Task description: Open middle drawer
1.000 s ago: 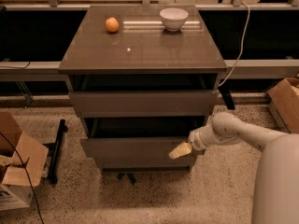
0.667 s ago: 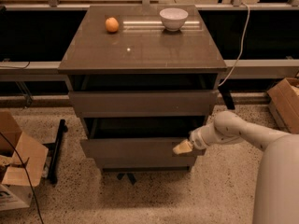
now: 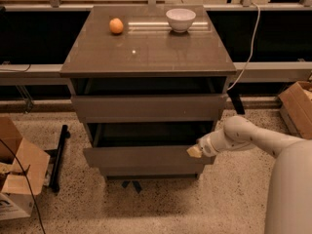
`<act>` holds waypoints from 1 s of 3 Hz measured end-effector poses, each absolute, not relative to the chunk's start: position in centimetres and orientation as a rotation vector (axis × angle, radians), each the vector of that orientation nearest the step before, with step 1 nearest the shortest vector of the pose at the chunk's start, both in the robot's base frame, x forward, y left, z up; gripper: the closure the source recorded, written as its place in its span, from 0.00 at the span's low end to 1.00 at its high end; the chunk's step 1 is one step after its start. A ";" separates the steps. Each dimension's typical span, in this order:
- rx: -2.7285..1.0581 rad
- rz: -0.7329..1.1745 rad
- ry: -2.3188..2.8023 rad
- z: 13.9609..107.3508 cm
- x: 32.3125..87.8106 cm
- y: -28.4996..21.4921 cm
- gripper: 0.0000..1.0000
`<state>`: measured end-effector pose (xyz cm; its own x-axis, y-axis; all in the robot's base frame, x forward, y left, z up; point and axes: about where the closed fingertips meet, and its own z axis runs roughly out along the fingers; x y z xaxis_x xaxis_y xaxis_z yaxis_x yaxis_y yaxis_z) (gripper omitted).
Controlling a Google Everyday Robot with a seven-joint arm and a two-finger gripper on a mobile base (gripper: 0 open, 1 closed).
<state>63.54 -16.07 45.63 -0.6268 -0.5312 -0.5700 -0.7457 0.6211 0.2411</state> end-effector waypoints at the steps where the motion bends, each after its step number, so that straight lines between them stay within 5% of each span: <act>1: -1.009 0.646 2.398 45.6 63.5 -16.1 1.00; 3: -1.009 0.646 2.398 45.6 63.5 -16.1 1.00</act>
Offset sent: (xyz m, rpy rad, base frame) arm -0.3115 -0.0830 0.0452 -0.0686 0.2982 -0.7150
